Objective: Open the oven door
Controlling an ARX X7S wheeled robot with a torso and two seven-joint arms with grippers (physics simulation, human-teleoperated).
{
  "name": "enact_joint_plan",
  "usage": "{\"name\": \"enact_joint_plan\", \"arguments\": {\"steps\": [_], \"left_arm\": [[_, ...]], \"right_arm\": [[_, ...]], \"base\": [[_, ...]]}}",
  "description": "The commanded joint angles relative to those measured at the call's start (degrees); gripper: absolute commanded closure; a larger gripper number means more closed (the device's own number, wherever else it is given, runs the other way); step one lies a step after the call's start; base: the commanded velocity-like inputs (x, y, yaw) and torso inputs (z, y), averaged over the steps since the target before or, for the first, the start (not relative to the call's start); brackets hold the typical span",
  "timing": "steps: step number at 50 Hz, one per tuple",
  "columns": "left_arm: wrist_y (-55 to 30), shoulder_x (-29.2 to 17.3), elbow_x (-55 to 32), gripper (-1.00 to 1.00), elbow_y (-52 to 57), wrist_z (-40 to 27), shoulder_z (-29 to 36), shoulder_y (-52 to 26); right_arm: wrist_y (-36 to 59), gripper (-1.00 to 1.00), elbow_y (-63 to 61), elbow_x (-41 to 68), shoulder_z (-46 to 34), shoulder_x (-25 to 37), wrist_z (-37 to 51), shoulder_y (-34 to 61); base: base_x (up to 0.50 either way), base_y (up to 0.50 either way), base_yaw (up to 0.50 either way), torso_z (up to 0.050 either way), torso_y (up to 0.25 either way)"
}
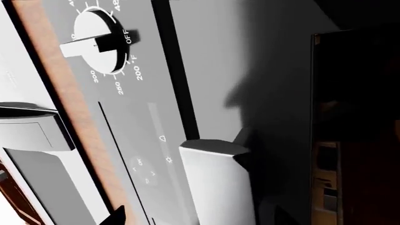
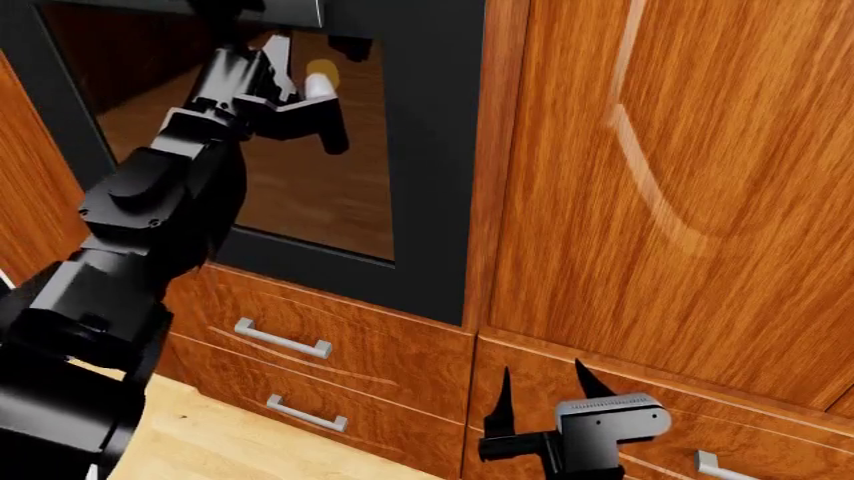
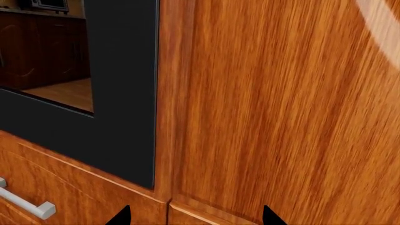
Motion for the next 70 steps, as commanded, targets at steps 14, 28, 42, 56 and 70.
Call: {"name": "enact_joint_plan", "arguments": {"steps": [14, 28, 42, 56, 70], "left_arm": [[1.9, 3.6, -3.0, -1.00, -10.3, -4.5, 3.7, -5.0], [2.2, 3.8, -7.0, 1.00, -10.3, -5.2, 8.4, -6.1], [2.3, 3.5, -10.2, 1.00, -10.2, -5.7, 11.8, -6.6], [2.1, 3.2, -13.1, 1.00, -10.0, -6.3, 14.2, -7.3], [-9.0, -6.6, -12.0, 1.00, 17.1, 0.0, 12.1, -0.5]], "right_arm": [[-0.1, -1.00, 0.2, 0.4, -0.4, 0.3, 0.2, 0.1], [-0.1, -1.00, 0.0, 0.3, -0.8, 0.5, 0.6, 0.1], [-0.5, -1.00, 0.6, 0.4, -1.0, 0.5, 0.7, 0.4], [-0.6, -1.00, 0.6, 0.3, -1.3, 0.6, 1.0, 0.4], [-0.5, -1.00, 0.2, 0.0, -1.7, 0.9, 1.4, 0.3]], "base": [[0.00, 0.00, 0.00, 0.000, 0.000], [0.00, 0.00, 0.00, 0.000, 0.000], [0.00, 0.00, 0.00, 0.000, 0.004], [0.00, 0.00, 0.00, 0.000, 0.003], [0.00, 0.00, 0.00, 0.001, 0.004]]}}
